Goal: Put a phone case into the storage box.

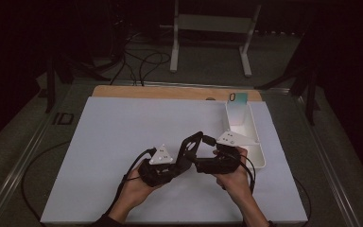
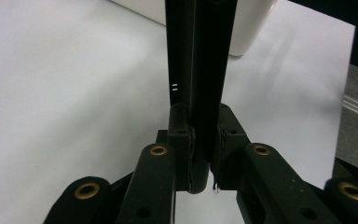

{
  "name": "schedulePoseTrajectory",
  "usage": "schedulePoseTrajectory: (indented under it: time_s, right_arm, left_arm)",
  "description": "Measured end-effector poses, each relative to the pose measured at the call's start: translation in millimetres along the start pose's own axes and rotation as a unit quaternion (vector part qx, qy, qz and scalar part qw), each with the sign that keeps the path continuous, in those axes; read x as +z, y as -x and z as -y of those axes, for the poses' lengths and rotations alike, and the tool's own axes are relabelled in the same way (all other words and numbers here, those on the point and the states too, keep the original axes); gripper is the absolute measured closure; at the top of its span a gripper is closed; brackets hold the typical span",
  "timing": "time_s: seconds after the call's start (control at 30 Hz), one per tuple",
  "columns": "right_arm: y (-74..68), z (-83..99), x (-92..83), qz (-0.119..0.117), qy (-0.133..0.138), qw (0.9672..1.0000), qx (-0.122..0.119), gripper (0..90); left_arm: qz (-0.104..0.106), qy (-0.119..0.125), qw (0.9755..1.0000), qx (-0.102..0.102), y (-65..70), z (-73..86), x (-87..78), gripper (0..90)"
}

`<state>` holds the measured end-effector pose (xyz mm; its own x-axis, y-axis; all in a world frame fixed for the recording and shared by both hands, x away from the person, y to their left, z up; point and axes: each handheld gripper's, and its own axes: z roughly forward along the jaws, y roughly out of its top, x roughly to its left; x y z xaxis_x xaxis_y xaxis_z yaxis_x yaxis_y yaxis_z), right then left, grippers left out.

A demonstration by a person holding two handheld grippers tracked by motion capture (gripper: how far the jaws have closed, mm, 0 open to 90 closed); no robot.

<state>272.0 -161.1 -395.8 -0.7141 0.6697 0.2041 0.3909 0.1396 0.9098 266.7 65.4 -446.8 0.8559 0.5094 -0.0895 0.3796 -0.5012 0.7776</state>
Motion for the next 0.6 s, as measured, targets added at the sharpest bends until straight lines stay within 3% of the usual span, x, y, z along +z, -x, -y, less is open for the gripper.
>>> schedulePoseTrajectory:
  time_s: [0.23, 0.6]
  right_arm:
    - [-1.0, 0.2, 7.8, 0.009, 0.001, 0.9998, 0.015, 12.4]
    - [-3.2, 0.0, 13.7, 0.017, 0.004, 0.9997, 0.02, 10.6]
  left_arm:
    - [-0.01, -0.004, 0.9999, 0.001, 2.7, -0.7, 2.8, 80.4]
    - [-0.002, -0.003, 1.0, 0.001, 6.7, -2.0, 6.6, 80.5]
